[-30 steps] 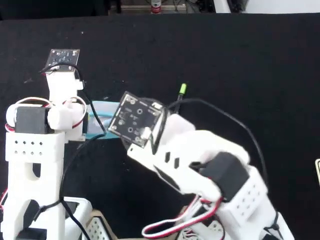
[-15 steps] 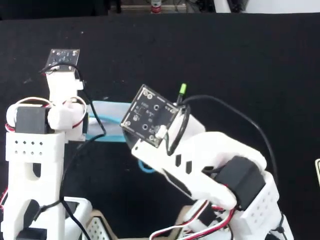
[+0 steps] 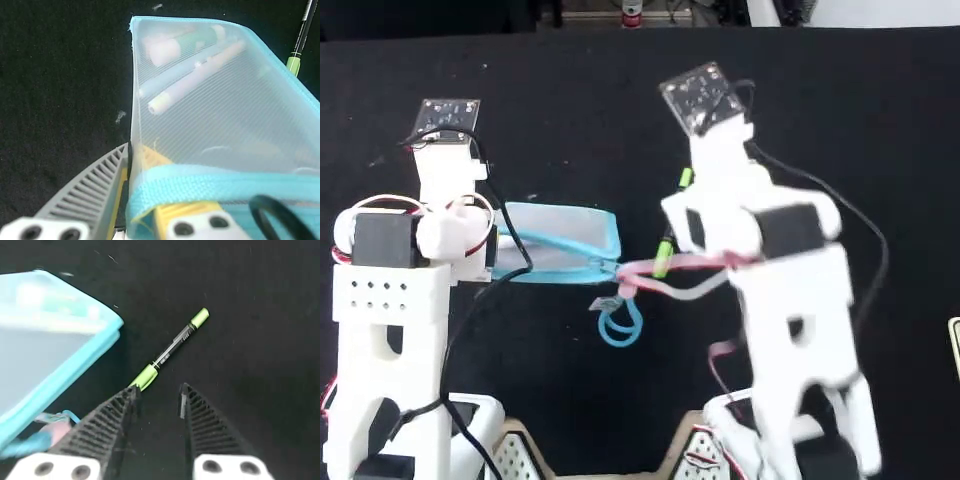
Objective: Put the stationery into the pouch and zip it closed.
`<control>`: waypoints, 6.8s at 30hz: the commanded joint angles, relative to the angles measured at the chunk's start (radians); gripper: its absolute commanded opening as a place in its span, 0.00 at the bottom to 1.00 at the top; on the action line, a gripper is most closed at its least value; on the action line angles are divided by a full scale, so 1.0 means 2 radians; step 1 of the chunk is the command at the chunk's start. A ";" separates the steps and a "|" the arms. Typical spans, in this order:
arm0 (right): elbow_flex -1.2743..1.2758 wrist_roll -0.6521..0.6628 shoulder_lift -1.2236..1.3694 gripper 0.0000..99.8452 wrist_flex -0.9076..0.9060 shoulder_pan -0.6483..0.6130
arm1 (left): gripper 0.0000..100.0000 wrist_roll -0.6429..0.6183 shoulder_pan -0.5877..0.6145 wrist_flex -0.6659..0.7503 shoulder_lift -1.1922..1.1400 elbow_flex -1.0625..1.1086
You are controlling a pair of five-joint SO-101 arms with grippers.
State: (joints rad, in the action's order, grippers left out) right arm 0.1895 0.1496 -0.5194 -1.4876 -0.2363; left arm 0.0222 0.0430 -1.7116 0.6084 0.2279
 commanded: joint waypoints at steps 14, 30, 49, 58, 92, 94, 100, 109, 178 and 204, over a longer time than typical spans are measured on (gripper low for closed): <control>-0.020 -0.154 0.317 0.12 0.236 0.071 | 0.03 0.000 -0.005 0.005 0.002 0.012; -0.368 -0.158 0.613 0.12 0.135 0.083 | 0.03 0.000 -0.005 0.005 0.002 0.012; -0.716 -0.133 0.824 0.02 -0.083 0.087 | 0.03 0.000 -0.005 0.005 0.002 0.012; -0.835 0.023 0.836 0.01 -0.139 0.087 | 0.03 0.000 -0.004 0.005 0.002 0.012; -0.795 0.127 0.870 0.01 -0.140 0.134 | 0.03 0.000 -0.004 0.006 0.002 0.012; -0.788 0.127 0.845 0.01 -0.140 0.149 | 0.03 0.000 -0.005 0.006 0.002 0.012; -0.639 0.132 0.710 0.01 -0.140 0.161 | 0.03 0.000 -0.005 0.006 0.002 0.012; -0.409 0.129 0.475 0.01 -0.133 0.135 | 0.03 0.000 -0.005 0.006 0.002 0.012; 0.279 -0.007 -0.409 0.01 0.497 -0.333 | 0.03 0.000 -0.005 0.006 0.002 0.012; 0.412 0.068 -0.409 0.01 0.456 -0.320 | 0.03 0.000 -0.005 0.005 0.002 0.012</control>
State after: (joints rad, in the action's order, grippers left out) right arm 1.0764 0.1695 -1.3495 -0.4196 -0.8086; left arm 0.0222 0.0414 -1.7116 0.6084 0.2279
